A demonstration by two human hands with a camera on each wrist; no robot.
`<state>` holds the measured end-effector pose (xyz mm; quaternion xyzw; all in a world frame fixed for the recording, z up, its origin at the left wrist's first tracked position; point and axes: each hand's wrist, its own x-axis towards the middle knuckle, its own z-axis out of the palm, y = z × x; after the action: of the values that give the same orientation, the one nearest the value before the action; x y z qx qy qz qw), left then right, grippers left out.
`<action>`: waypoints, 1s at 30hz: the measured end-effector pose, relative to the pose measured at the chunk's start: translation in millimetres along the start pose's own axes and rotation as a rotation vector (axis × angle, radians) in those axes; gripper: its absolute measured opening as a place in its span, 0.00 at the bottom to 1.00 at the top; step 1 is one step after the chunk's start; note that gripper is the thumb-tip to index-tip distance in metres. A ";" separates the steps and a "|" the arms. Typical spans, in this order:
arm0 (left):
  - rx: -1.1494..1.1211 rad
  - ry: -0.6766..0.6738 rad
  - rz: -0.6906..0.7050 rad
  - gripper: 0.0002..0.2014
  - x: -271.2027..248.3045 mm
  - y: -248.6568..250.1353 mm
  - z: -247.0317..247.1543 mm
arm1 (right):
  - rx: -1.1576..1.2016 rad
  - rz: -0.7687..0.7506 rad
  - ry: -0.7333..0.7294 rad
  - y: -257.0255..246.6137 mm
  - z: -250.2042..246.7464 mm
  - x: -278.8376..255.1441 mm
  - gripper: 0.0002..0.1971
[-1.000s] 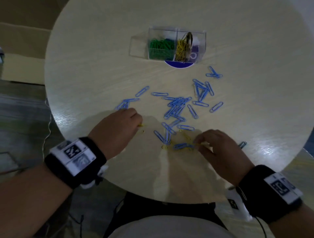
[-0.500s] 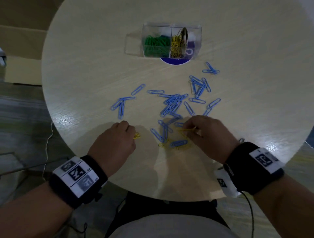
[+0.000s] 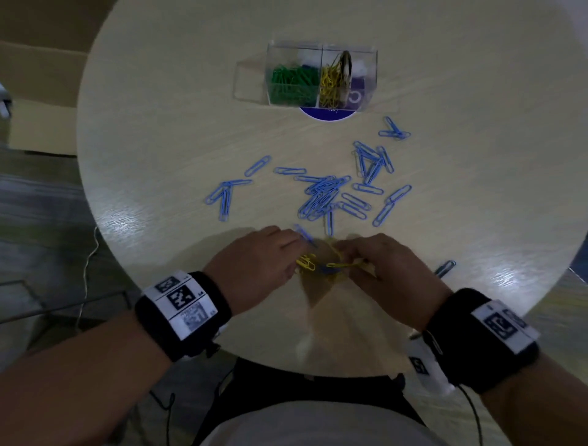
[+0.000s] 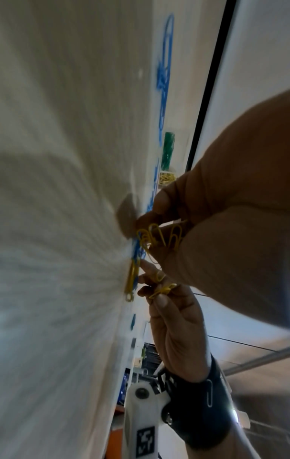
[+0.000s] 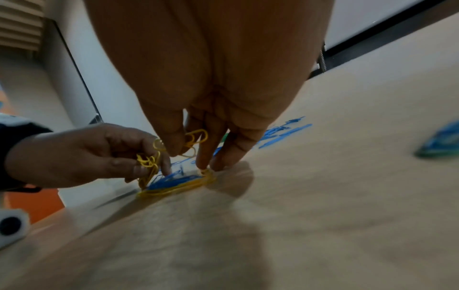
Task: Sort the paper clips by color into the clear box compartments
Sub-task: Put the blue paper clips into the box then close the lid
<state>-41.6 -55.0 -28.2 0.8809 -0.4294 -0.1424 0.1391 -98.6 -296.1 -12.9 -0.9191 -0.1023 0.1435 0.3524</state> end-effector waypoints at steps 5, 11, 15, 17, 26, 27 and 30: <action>-0.020 0.063 -0.135 0.11 -6.1 -18.3 -10.9 | 0.075 0.103 0.144 5.2 -7.8 27.8 0.06; -0.307 0.239 -0.355 0.03 4.6 -31.4 -31.7 | 0.144 0.210 0.327 14.5 -35.2 42.1 0.07; -0.395 0.418 -0.460 0.03 59.1 -43.0 -63.6 | 0.187 0.238 0.414 13.5 -71.3 69.9 0.05; -0.424 0.470 -0.499 0.07 96.8 -49.5 -82.8 | 0.194 0.249 0.466 14.3 -88.1 85.2 0.04; -0.388 0.429 -0.567 0.11 212.9 -62.3 -120.0 | 0.201 0.340 0.550 22.5 -117.0 122.1 0.05; -0.414 0.405 -0.573 0.13 217.8 -63.3 -118.0 | 0.196 0.349 0.542 23.3 -117.3 124.2 0.05; -0.492 0.443 -0.589 0.16 222.4 -69.7 -113.9 | 0.173 0.371 0.513 26.1 -119.1 133.5 0.05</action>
<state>181.8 -176.8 21.8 0.9157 -0.0733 -0.0816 0.3867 68.9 -350.2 28.5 -0.8948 0.1716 -0.0230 0.4115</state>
